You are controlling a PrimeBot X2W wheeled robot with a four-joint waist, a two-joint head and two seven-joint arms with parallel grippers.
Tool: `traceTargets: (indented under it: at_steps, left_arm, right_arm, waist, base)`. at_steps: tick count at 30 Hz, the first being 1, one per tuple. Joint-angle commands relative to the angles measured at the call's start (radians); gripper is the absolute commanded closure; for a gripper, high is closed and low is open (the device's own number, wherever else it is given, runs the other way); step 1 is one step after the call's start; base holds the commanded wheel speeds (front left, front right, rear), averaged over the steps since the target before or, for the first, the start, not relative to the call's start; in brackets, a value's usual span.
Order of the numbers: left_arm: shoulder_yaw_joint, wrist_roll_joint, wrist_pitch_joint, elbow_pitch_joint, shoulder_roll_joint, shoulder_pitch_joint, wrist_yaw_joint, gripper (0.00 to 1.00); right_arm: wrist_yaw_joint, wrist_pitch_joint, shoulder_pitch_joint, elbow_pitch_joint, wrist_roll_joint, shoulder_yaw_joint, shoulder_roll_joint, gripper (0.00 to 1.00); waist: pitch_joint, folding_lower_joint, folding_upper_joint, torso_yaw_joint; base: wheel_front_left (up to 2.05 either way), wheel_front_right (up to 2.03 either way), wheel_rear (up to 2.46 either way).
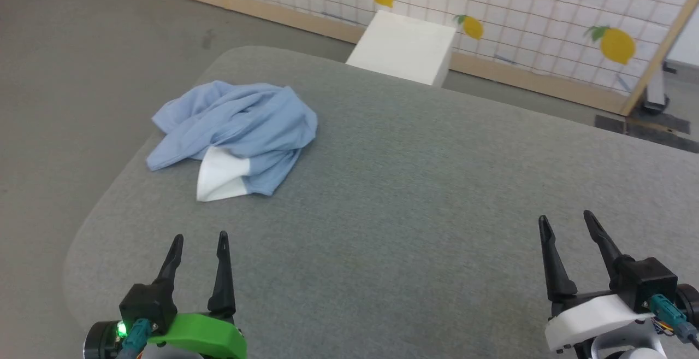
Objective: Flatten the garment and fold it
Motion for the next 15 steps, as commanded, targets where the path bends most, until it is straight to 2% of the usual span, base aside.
traceTargets:
  at_steps: [1, 15]
  left_arm:
    - [0.002, -0.017, -0.012, -0.001, -0.004, 0.018, -0.007, 0.0]
    - [0.013, -0.032, -0.041, -0.004, -0.005, 0.041, -0.003, 0.0]
  right_arm:
    - [-0.001, -0.013, 0.006, 0.005, 0.008, 0.001, 0.001, 0.0]
    - [-0.001, -0.042, 0.012, 0.017, 0.016, -0.005, 0.001, 0.0]
  waist:
    - [-0.001, -0.0001, 0.0, 0.031]
    - [-0.005, -0.0001, 0.0, 0.117]
  base:
    - [0.0, 0.0, 0.0]
    - [0.0, 0.0, 0.0]
